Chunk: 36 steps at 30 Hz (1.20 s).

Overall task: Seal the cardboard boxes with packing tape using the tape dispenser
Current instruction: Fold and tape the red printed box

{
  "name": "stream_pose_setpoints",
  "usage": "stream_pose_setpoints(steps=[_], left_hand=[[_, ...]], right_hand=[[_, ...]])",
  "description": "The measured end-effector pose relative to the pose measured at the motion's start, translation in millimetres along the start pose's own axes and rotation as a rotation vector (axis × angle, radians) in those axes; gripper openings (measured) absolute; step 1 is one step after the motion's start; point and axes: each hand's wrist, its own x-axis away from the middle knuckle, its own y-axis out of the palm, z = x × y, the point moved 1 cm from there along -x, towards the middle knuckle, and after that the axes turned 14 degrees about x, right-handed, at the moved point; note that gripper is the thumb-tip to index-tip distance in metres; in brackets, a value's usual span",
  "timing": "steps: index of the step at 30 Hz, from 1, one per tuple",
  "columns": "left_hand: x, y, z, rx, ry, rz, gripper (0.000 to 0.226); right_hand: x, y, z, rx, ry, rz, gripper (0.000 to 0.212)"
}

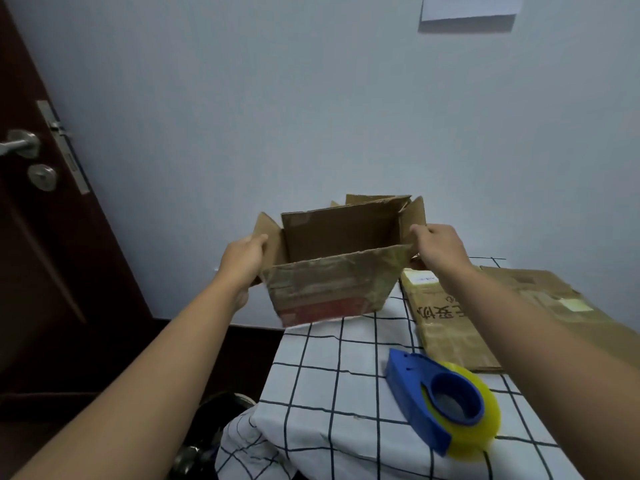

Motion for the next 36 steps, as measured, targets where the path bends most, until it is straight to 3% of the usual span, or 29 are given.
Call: stream_pose_setpoints(steps=[6, 9, 16, 21, 25, 30, 34, 36], left_hand=[[-4.7, 20.0, -2.4, 0.173, -0.143, -0.013, 0.016], [-3.6, 25.4, -12.3, 0.237, -0.175, -0.015, 0.018], [10.6, 42.1, -32.1, -0.019, 0.104, -0.242, 0.033], [11.2, 45.5, -43.7, -0.103, 0.202, -0.285, 0.046], [6.2, 47.2, -45.5, -0.101, 0.241, -0.274, 0.052], [0.1, 45.7, -50.8, -0.165, 0.269, -0.295, 0.056], [-0.3, 44.9, -52.5, -0.203, 0.322, -0.305, 0.041], [2.7, 45.6, -53.4, -0.180, 0.299, -0.343, 0.047]], right_hand=[[-13.3, -14.4, 7.6, 0.040, -0.024, 0.055, 0.034], [-13.1, -15.2, 10.4, 0.126, -0.053, 0.098, 0.045], [0.3, -7.4, 32.5, 0.134, -0.147, 0.031, 0.091], [-1.8, -2.1, 45.7, 0.152, -0.191, -0.084, 0.101], [-8.2, -1.7, 51.2, 0.108, -0.179, -0.139, 0.090], [-9.5, -0.9, 51.3, 0.014, -0.206, -0.163, 0.059], [-11.2, -0.2, 49.9, -0.033, -0.202, -0.163, 0.025], [-8.5, 2.0, 46.4, -0.002, -0.205, -0.162, 0.022]])
